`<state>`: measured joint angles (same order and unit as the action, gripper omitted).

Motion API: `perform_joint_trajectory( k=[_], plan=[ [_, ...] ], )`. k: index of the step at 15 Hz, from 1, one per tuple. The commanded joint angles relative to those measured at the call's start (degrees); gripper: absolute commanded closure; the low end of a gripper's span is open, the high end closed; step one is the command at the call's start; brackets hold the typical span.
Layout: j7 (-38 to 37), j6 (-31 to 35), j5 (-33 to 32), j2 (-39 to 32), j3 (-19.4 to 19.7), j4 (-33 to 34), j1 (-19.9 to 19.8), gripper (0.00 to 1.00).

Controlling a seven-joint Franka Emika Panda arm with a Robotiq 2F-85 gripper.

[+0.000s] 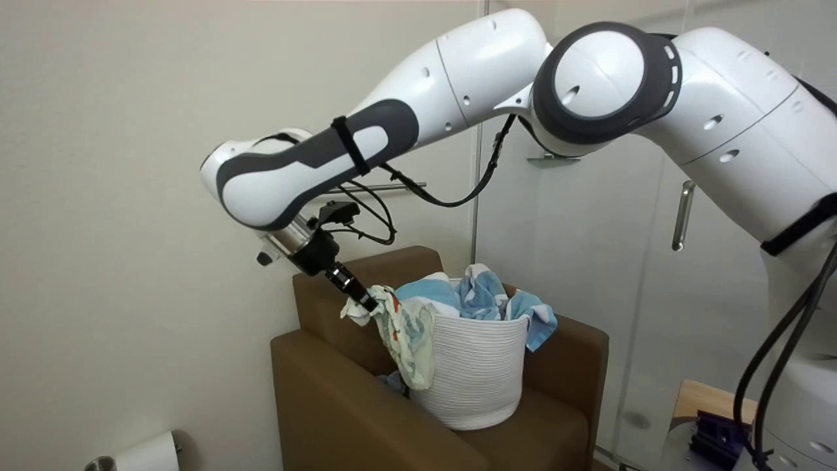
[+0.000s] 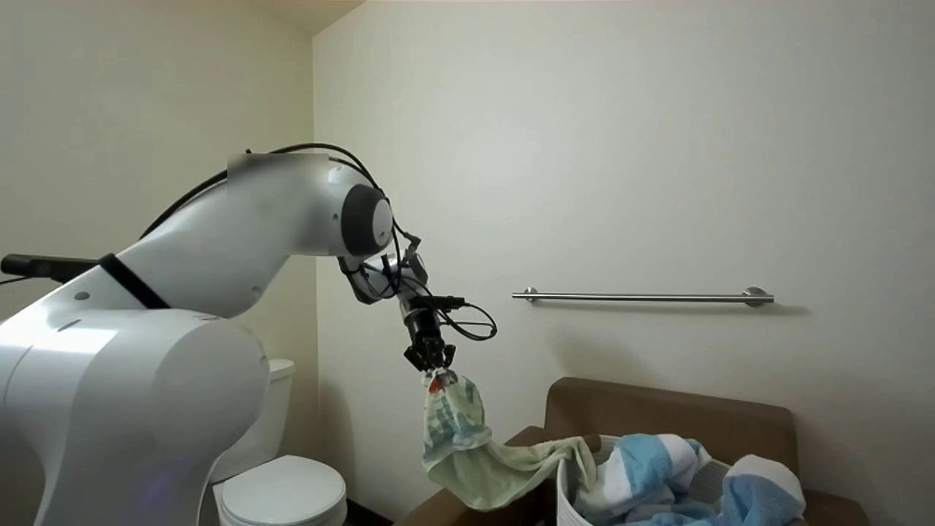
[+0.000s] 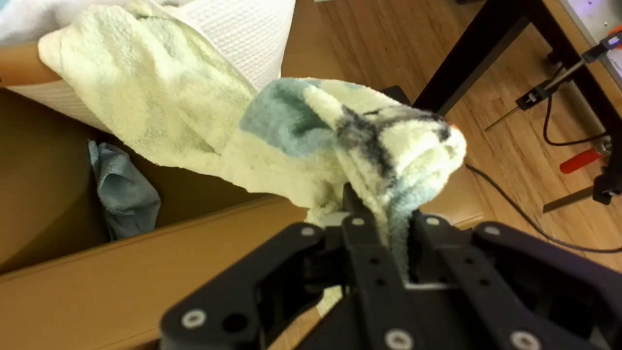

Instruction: Remove the smaller towel from the hamper and put it on the armrest

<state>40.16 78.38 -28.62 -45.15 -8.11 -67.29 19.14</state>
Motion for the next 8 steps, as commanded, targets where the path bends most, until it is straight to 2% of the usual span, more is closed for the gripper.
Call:
perform_joint_trajectory(
  k=[1,5,8],
  plan=[
    [8.7,-6.0,-3.9,-8.2,0.3,11.0,2.8,0.90],
    [15.8,-9.9,-8.1,-14.6,1.2,19.0,6.9,0.90],
    [19.0,-12.1,-11.7,-17.4,2.1,22.5,10.2,0.90]
  ],
)
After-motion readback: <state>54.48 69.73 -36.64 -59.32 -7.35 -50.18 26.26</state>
